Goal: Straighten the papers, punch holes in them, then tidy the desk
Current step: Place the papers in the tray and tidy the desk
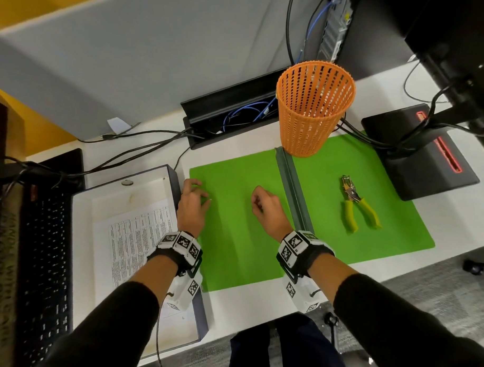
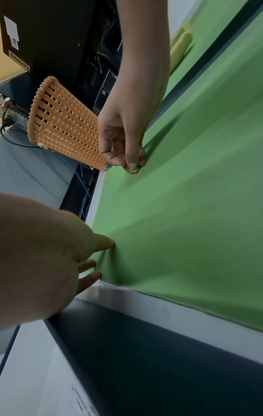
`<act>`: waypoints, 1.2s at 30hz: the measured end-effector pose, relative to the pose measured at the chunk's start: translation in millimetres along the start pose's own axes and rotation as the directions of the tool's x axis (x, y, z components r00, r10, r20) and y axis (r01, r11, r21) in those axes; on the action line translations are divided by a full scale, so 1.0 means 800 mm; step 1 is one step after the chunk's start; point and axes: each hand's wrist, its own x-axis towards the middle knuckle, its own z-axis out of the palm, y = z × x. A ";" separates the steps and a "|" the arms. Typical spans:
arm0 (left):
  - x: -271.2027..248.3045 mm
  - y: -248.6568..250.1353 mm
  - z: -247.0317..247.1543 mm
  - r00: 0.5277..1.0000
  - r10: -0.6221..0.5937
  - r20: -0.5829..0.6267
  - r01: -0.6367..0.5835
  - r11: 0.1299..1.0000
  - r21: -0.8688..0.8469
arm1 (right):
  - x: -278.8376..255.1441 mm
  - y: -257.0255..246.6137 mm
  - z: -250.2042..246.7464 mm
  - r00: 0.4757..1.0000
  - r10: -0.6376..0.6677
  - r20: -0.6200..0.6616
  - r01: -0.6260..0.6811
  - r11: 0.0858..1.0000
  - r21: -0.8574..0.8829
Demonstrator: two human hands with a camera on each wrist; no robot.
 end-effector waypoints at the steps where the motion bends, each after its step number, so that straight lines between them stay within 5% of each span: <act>1: 0.000 0.001 0.000 1.000 -0.006 0.000 0.006 1.000 0.001 | 0.000 0.000 0.000 1.000 0.002 0.000 -0.002 1.000 0.000; 12: 0.001 0.006 -0.010 0.999 0.034 0.029 -0.035 0.999 0.032 | 0.000 -0.002 0.000 1.000 0.012 0.005 -0.012 1.000 0.003; 36: 0.023 0.015 -0.010 0.987 -0.092 0.130 0.078 0.991 0.108 | -0.001 -0.002 0.005 1.000 0.012 -0.026 -0.013 1.000 -0.025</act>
